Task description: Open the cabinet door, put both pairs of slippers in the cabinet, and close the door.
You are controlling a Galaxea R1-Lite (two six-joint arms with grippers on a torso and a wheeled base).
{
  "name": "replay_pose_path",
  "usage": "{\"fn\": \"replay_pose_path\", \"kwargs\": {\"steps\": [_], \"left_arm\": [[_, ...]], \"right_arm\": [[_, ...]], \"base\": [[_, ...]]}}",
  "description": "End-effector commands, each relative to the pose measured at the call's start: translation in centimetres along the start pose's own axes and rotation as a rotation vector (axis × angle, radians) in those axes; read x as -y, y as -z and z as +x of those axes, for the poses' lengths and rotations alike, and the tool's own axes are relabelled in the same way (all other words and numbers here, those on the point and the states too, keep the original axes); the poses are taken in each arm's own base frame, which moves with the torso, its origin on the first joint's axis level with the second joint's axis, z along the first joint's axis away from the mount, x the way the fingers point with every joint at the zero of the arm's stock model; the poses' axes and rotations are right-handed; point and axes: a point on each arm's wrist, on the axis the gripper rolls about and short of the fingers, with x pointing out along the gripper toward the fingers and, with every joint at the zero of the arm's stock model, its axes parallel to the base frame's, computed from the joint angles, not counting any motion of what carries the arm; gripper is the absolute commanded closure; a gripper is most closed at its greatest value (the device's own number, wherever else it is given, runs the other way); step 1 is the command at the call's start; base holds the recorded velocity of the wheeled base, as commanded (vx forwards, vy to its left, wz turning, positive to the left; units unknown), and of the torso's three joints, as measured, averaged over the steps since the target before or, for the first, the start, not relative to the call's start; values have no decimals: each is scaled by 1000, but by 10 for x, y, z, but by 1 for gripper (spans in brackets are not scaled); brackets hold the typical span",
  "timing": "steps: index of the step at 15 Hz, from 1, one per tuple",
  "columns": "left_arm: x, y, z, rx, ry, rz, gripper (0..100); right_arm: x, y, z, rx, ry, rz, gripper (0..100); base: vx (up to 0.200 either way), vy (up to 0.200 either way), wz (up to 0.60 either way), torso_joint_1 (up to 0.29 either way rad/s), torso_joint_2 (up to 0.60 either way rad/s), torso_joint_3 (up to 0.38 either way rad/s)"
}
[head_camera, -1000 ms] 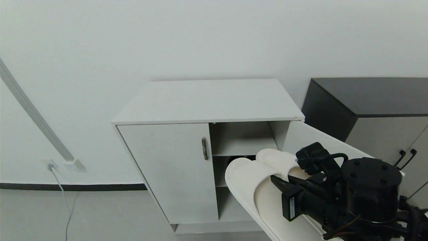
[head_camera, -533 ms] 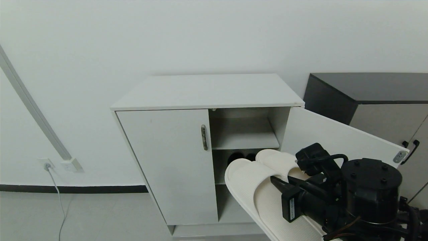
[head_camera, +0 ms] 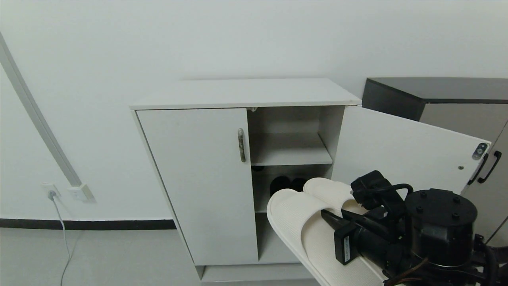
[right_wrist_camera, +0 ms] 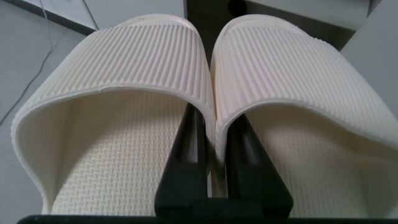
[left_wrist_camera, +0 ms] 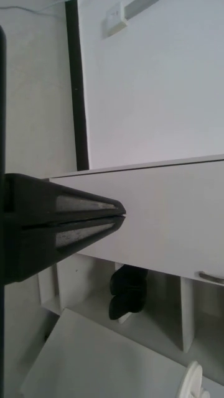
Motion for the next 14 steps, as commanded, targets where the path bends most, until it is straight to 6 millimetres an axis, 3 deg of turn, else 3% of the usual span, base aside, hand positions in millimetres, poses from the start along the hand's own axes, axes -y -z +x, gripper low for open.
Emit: {"fn": "replay_pose_path", "kwargs": {"steps": [1,6,14], "left_arm": [[0,0,0,1,0,1,100],[0,0,0,-1,0,-1,100],[0,0,0,-1,0,-1,100]], "right_arm": [[-1,0,0,0,-2,-1,100],[0,1,-1,-3,-2,-3,100],[-1,3,-1,7,-8,-17,100]], "base": [[0,0,0,-95,456,354],[0,0,0,-55,421,357],[0,0,0,0,0,0]]}}
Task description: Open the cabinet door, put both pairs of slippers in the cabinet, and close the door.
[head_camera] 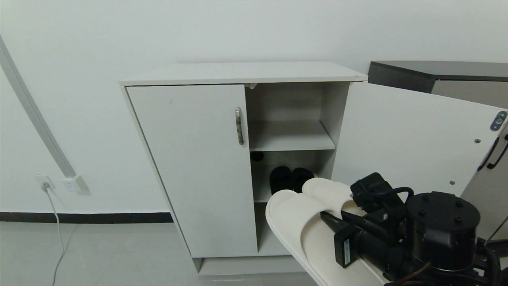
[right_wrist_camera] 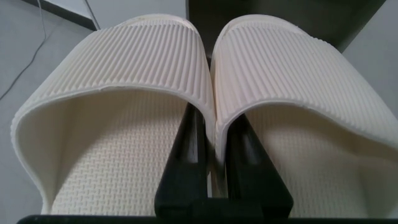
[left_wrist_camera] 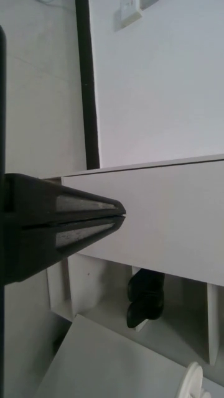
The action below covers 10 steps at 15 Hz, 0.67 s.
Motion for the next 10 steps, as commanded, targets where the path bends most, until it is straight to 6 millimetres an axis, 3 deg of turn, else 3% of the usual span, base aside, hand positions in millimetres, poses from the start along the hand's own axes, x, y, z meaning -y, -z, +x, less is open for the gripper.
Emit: {"fn": "replay_pose_path", "kwargs": {"steps": [1,6,8,10], "left_arm": [[0,0,0,1,0,2,100],[0,0,0,-1,0,3,100],[0,0,0,-1,0,3,100],[0,0,0,-1,2,5,100]], "right_arm": [[0,1,1,-5,-1,-2,100],[-2,15,11,-40,7,-14,100],[-9,19,21,-7,27,-8,100],[-21,24,42,-1,127,27,100]], "base": [[0,0,0,0,0,0],[0,0,0,-9,68,73],[0,0,0,0,0,0],[0,0,0,0,0,0]]}}
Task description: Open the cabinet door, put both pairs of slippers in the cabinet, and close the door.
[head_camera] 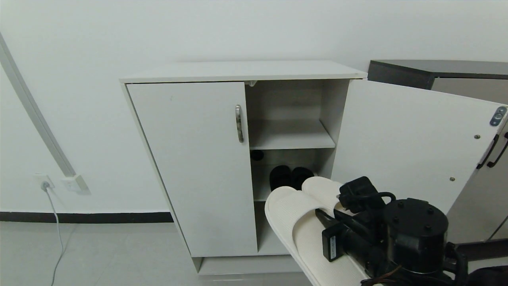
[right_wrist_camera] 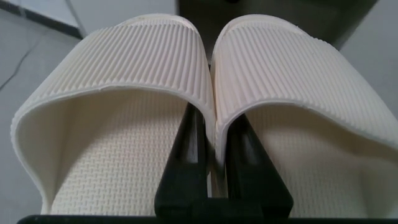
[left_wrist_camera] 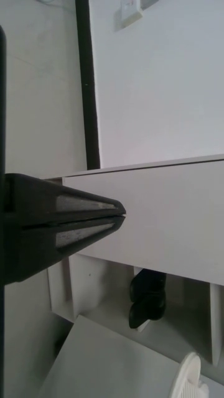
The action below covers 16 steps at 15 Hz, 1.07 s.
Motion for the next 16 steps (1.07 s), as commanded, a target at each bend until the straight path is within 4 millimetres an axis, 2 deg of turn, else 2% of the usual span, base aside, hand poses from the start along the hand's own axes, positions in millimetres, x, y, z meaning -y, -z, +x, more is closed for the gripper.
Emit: {"fn": "replay_pose_path", "kwargs": {"steps": [1,2,4,8,12,16], "left_arm": [[0,0,0,0,1,0,100],[0,0,0,0,1,0,100],[0,0,0,0,1,0,100],[0,0,0,0,1,0,100],[0,0,0,1,-1,-2,100],[0,0,0,0,-1,-2,100]], "right_arm": [[-15,15,23,-35,50,26,100],[-26,23,38,-67,119,36,100],[-39,17,57,-70,194,56,100],[-52,-21,80,-108,332,118,100],[-47,-55,97,-49,417,117,100],[-39,-74,103,-1,432,103,100]], "base": [[0,0,0,0,0,0],[0,0,0,0,0,0],[0,0,0,0,0,0],[0,0,0,0,0,0],[0,0,0,0,0,0],[0,0,0,0,0,0]]}}
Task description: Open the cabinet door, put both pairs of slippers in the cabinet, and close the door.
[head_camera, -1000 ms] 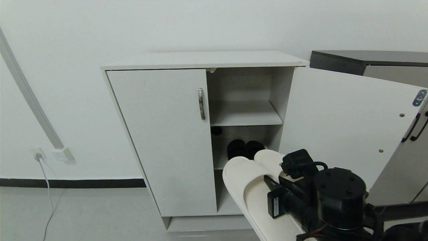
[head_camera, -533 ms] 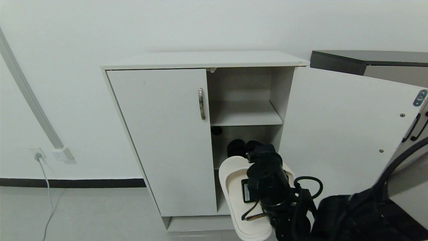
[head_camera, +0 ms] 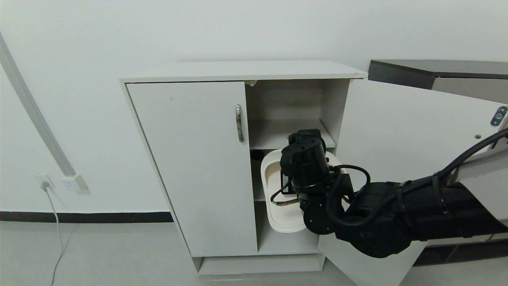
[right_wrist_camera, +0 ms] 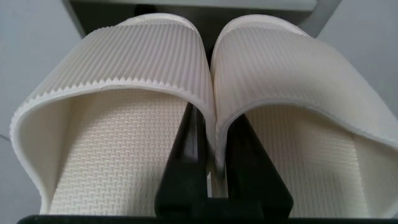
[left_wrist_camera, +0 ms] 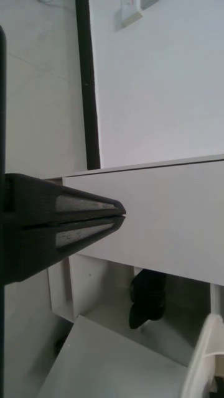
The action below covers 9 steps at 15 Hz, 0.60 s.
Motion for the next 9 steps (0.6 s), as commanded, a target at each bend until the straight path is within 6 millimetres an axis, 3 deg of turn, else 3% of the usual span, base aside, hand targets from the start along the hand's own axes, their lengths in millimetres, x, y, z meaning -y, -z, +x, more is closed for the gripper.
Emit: {"fn": "replay_pose_path", "kwargs": {"steps": [1,8,9], "left_arm": [[0,0,0,0,0,-1,100],[0,0,0,0,1,-1,100],[0,0,0,0,1,-1,100]], "right_arm": [[1,-10,4,21,7,9,100],[1,-9,5,21,11,4,100],[1,-10,5,22,10,5,100]], "base": [[0,0,0,0,0,0],[0,0,0,0,0,0],[200,0,0,2,-2,-2]]}}
